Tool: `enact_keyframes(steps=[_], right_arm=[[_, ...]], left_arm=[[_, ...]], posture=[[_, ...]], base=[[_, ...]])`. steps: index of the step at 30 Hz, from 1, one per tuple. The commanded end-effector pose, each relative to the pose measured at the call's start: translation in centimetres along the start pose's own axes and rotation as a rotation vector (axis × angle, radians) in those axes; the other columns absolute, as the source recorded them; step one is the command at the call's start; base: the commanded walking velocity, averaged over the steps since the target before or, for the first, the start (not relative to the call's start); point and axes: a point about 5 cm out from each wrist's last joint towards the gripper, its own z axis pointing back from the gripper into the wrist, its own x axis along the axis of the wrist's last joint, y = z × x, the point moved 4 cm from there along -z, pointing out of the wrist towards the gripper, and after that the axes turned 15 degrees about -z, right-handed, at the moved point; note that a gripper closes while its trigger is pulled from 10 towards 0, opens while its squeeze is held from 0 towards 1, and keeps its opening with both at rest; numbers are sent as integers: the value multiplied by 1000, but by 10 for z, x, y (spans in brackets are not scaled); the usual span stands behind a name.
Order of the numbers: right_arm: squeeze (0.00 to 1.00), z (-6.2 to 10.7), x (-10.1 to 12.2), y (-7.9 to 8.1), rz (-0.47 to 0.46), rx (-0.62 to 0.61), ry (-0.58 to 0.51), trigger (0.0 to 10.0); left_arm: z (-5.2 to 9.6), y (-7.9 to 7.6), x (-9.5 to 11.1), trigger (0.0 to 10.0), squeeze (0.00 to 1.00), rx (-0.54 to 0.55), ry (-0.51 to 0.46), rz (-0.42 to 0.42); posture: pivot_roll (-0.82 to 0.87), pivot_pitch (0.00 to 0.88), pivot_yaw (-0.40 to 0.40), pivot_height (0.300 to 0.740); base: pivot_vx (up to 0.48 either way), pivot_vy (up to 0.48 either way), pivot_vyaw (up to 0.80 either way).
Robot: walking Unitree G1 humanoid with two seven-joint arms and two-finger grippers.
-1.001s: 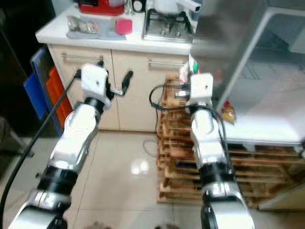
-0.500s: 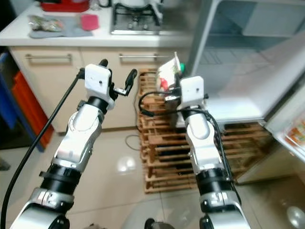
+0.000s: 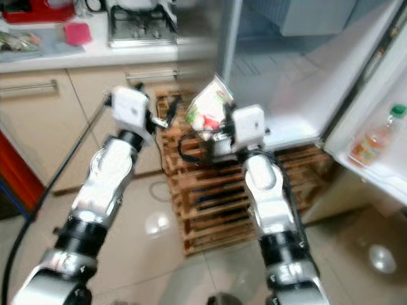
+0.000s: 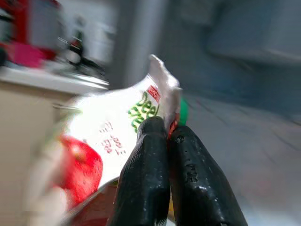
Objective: Restocking fridge
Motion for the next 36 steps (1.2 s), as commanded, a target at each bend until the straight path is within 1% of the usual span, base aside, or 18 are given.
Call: enact_keyframes(steps=[1, 7, 13, 16, 23, 27, 30, 36], right_arm=[[0, -2, 6, -1, -22, -13, -19, 0], [0, 0, 5, -5, -38, -15, -8, 0], [0, 6, -1, -31, -46, -108, 31, 0], [0, 6, -2, -38, -58, -145, 38, 0], [0, 7, -7, -38, -65, -152, 54, 0], [0, 8, -9, -40, -67, -169, 59, 0], [0, 7, -10, -40, -62, -174, 61, 0], [0, 4, -9, -35, -43, -147, 61, 0]], left_arm=[[-1, 5, 3, 10000, 0, 2, -13, -13], [0, 5, 2, 10000, 0, 1, -11, -13], [1, 3, 0, 10000, 0, -2, -3, -8], [1, 0, 0, 10000, 0, -13, -3, -4], [1, -4, 2, 10000, 0, -34, -9, 3], [1, -5, 2, 10000, 0, -43, -12, -8], [2, -6, 3, 10000, 0, -57, -21, -2], [2, -4, 2, 10000, 0, -42, -17, 16]], posture=[[-56, 0, -9, 740], [-53, 0, -14, 740], [-58, 0, -17, 740], [-59, 0, -17, 740], [-56, 0, -18, 740], [-55, 0, -17, 740], [-52, 0, -16, 740], [-48, 0, -16, 740]], base=[[0, 0, -719], [0, 0, -726], [0, 0, -733], [0, 0, -738], [0, 0, -738], [0, 0, -742], [0, 0, 0], [475, 0, 0]])
